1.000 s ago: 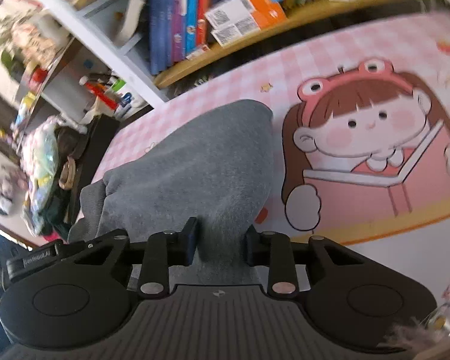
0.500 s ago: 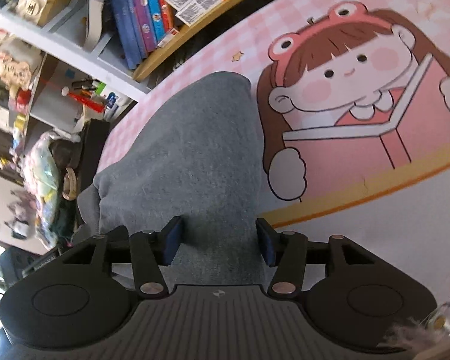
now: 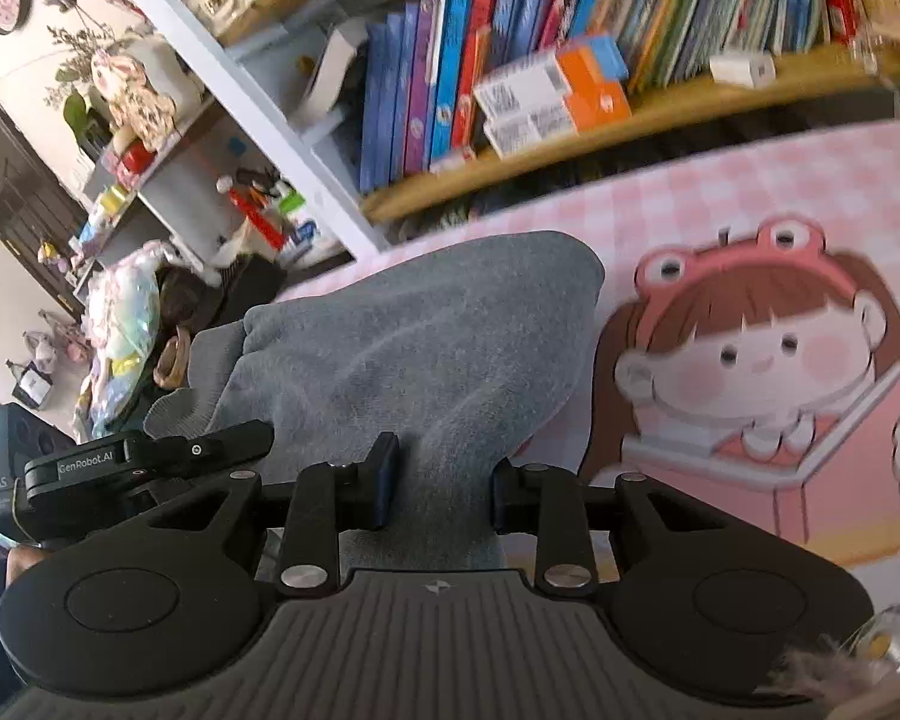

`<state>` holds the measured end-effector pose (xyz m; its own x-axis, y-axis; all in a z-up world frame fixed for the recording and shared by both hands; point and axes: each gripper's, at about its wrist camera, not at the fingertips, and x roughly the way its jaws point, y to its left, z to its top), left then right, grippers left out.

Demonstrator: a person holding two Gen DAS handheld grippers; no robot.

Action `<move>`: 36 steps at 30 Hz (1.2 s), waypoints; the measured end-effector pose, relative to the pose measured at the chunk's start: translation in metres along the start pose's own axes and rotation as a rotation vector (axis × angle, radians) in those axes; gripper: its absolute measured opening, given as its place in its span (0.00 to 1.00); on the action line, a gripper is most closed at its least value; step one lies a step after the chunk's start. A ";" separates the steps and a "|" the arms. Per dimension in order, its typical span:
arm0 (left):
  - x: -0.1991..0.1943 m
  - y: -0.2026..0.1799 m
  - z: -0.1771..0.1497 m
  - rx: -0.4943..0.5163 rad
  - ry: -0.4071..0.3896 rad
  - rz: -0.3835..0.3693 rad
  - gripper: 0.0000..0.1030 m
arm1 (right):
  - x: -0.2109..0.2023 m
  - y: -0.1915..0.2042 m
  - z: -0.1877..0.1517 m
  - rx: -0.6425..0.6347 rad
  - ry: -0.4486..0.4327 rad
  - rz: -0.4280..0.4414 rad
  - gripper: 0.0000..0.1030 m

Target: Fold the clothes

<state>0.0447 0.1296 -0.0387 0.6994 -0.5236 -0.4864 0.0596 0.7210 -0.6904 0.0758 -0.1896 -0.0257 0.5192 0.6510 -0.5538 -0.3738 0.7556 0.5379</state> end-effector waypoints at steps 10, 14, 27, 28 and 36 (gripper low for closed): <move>0.051 -0.019 0.046 0.085 -0.007 -0.008 0.48 | 0.014 -0.025 0.050 -0.039 -0.063 -0.025 0.26; 0.071 -0.022 0.059 0.106 -0.015 -0.004 0.48 | 0.026 -0.039 0.067 -0.042 -0.072 -0.035 0.26; 0.124 -0.004 0.081 0.084 -0.046 -0.007 0.48 | 0.069 -0.072 0.109 -0.085 -0.064 -0.044 0.26; 0.127 -0.002 0.081 0.080 -0.040 -0.006 0.48 | 0.073 -0.075 0.110 -0.084 -0.059 -0.045 0.26; 0.141 0.016 0.074 0.050 0.003 0.013 0.50 | 0.092 -0.096 0.103 -0.042 -0.014 -0.059 0.28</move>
<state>0.1973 0.1006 -0.0788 0.6986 -0.5153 -0.4965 0.0861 0.7493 -0.6566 0.2387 -0.2094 -0.0632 0.5519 0.6045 -0.5744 -0.3742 0.7951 0.4773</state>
